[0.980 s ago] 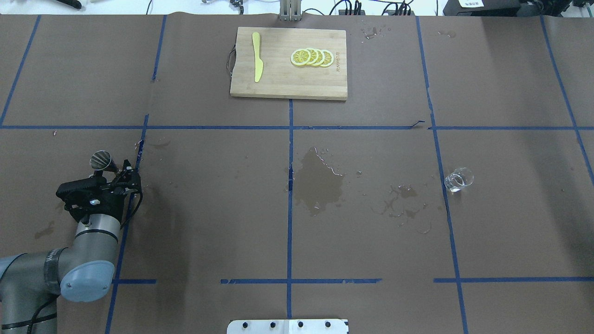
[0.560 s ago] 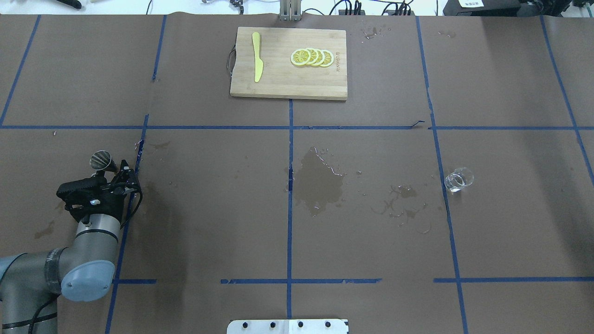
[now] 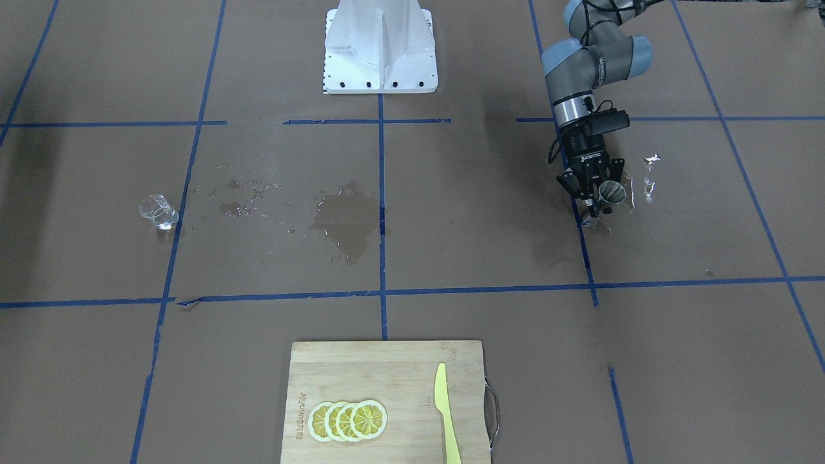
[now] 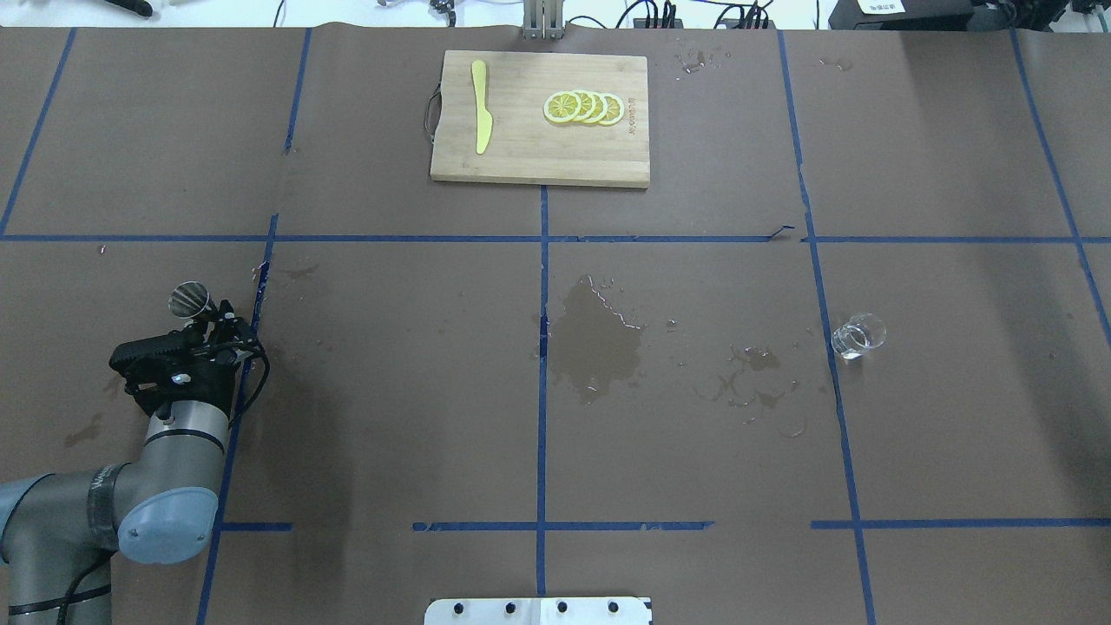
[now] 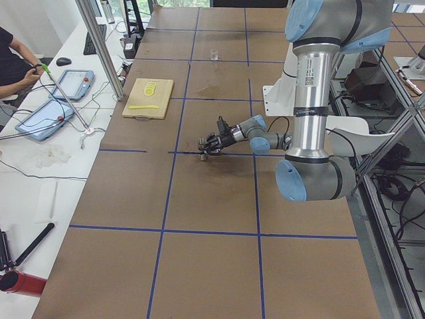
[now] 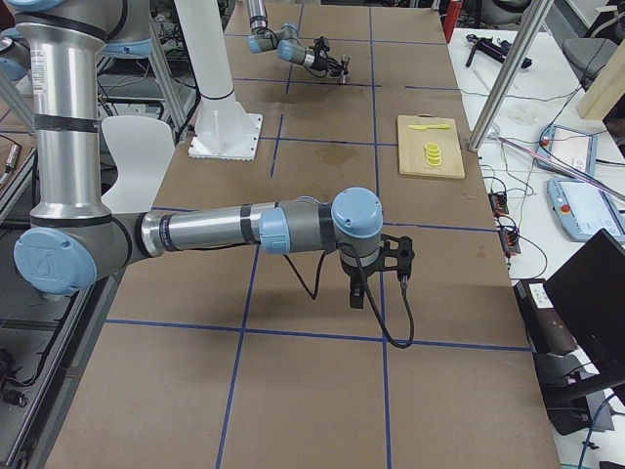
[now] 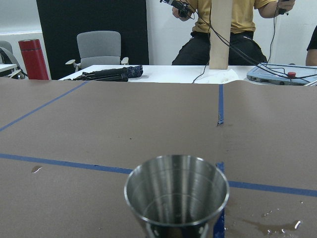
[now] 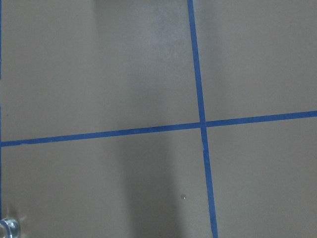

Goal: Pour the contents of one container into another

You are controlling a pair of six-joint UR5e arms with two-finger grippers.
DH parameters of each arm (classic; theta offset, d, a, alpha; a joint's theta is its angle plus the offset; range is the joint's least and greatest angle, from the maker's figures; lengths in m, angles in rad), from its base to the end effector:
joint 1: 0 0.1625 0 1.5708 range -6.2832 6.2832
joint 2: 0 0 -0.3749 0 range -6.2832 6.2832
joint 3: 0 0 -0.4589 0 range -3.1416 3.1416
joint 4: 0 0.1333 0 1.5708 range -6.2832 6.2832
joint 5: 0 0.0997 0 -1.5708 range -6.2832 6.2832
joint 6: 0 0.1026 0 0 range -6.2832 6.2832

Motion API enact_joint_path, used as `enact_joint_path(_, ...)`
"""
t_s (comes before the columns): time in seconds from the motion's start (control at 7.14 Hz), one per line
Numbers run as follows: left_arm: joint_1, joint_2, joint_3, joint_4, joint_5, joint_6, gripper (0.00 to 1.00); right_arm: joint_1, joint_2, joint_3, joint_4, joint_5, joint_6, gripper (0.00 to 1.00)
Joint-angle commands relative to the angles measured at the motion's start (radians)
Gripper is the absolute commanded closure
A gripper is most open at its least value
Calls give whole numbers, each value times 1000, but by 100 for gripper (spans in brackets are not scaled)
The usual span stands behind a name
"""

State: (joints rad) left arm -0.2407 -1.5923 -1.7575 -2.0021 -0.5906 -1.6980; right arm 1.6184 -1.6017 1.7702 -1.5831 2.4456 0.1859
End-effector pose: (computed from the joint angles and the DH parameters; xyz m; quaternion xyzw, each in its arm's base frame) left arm 0.5026 -0.3484 0.4288 0.4619 0.2515 -0.2987 0.7964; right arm 0.0807 -0.5463 0.5097 0.0413 -0.4262 0.0724 0.9008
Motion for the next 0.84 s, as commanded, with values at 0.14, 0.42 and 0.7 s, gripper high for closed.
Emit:
enact_joint_path(0.14, -37, -3, -69, -3, 0, 21, 100, 0, 0, 2, 2, 3, 4, 0)
enact_joint_path(0.42, -75, -14, -128, -15, -6, 169, 100, -30, 0, 38, 3, -7, 7, 0)
enact_joint_path(0.7, -104, -99, -120, -187, -18, 388, 100, -136, 0, 145, 5, -54, 146, 0)
